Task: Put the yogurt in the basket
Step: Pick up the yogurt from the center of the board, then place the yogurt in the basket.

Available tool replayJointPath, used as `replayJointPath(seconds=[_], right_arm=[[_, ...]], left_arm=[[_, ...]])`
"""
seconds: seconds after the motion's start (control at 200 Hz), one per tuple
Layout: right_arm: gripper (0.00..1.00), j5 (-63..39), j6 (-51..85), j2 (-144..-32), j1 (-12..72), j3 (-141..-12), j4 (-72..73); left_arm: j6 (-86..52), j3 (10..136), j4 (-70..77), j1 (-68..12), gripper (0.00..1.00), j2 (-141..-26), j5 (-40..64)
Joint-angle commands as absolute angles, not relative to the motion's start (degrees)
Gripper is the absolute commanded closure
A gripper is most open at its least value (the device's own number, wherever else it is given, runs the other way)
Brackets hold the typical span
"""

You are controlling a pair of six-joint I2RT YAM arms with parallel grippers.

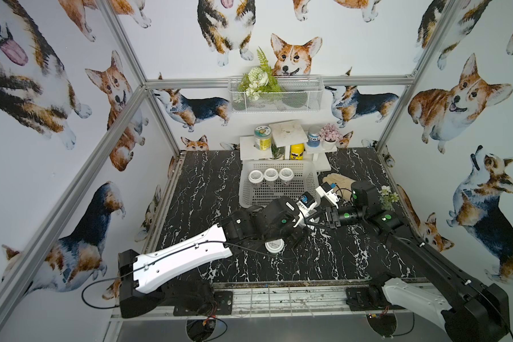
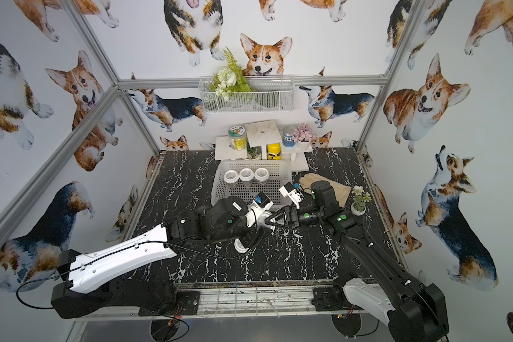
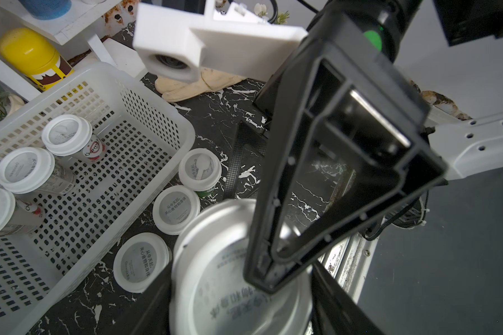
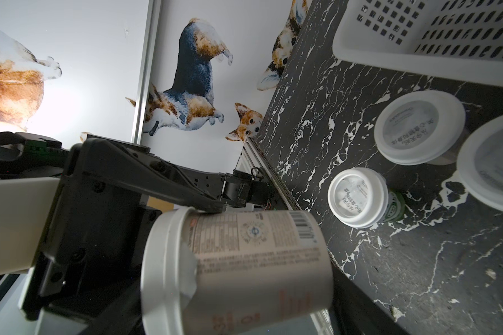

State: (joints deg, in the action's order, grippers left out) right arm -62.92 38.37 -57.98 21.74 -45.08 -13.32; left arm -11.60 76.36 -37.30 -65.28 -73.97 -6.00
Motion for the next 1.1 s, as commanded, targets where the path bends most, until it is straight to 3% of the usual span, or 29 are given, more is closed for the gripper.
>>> replayJointPath(seconds=[0.0, 0.205, 0.405, 0.566, 0.806, 1.096], right_arm=[[0.10, -62.11, 37.90, -57.85, 21.40, -45.50, -13.36], [0.00, -60.48, 40.04, -55.97, 19.04, -46.00, -11.06], [0.00, -58.59, 39.52, -55.15, 15.79, -46.91, -11.74], [0.00, -50.09, 33.68, -54.60, 12.33, -49.00, -18.88], [0.01, -35.15, 29.89, -51.55, 10.08, -47.98, -20.94], [0.01, -27.78, 28.00, -49.41, 9.75, -44.67, -19.53]], left_arm=[[-10.81, 76.55, -37.45, -65.08, 0.39, -74.01, -8.58], [-9.88, 76.90, -35.75, -61.95, 0.39, -75.37, -7.64], [-8.10, 78.71, -33.44, -57.35, 0.39, -78.74, -4.48], [-5.39, 84.00, -32.61, -51.38, 0.39, -84.23, -0.45], [-1.35, 103.95, -37.94, -43.89, 0.39, -101.89, 4.09], [-2.08, 132.31, -45.81, -40.38, 0.39, -125.45, 6.82]])
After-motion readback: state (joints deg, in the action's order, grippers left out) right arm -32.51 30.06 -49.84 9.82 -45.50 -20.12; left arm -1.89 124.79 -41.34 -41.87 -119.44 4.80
